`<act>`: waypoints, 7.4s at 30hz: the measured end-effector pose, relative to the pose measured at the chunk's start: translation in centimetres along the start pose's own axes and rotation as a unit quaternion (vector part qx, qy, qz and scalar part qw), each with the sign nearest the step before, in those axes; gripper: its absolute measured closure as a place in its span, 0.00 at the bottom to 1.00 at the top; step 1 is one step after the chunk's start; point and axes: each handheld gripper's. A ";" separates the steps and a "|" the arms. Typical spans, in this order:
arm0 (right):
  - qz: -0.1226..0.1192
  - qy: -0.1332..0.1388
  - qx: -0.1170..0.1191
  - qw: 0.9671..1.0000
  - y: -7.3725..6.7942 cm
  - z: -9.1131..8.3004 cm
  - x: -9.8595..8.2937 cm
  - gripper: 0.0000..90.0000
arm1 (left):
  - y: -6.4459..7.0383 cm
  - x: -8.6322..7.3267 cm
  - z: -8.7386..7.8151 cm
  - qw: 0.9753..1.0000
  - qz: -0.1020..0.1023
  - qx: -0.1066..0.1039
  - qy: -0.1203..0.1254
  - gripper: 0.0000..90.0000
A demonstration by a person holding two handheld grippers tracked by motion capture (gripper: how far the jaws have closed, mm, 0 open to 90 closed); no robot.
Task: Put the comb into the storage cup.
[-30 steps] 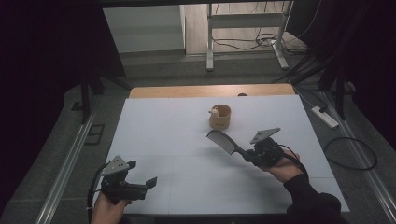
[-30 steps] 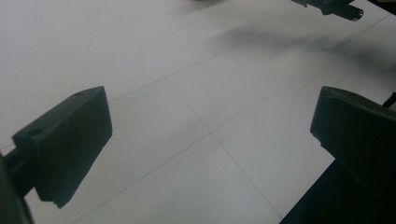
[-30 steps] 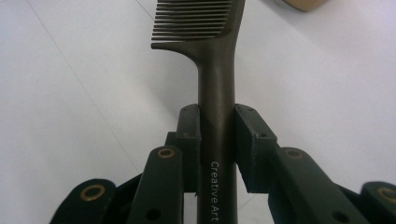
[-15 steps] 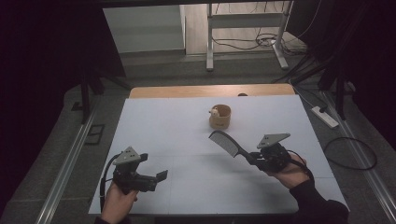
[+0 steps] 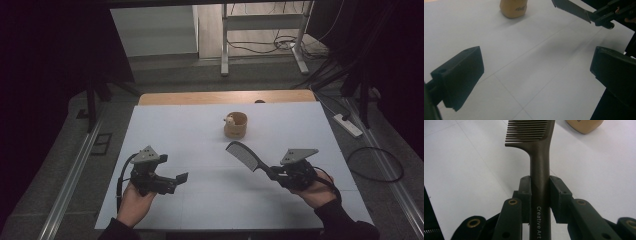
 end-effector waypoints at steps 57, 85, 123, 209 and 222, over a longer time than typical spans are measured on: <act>-0.056 0.065 -0.016 0.996 -3.0 -1.6 -0.7 0.80 | 0.2 6.6 9.0 0.991 -0.022 -0.132 -0.007 0.00; -0.086 0.098 0.002 0.992 -4.5 -1.1 -0.2 0.80 | 1.1 6.2 10.2 0.982 -0.048 -0.183 -0.004 0.00; -0.122 0.119 -0.005 0.985 -5.5 -1.0 -0.1 0.80 | 0.8 6.3 10.1 0.952 -0.130 -0.274 -0.038 0.79; 0.015 0.050 -0.009 0.999 -2.3 -1.2 -1.1 0.02 | -0.2 8.0 6.9 0.974 -0.100 -0.200 0.024 0.93; 0.034 0.020 -0.014 0.999 -1.9 -2.0 -2.4 0.00 | -0.9 9.7 6.9 0.981 -0.088 -0.173 0.028 0.93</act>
Point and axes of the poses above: each handheld gripper's, and its own axes: z roughly forward along the jaws, x roughly out of its top, y roughly to its right, and after that the axes turned 6 degrees about y, right-handed
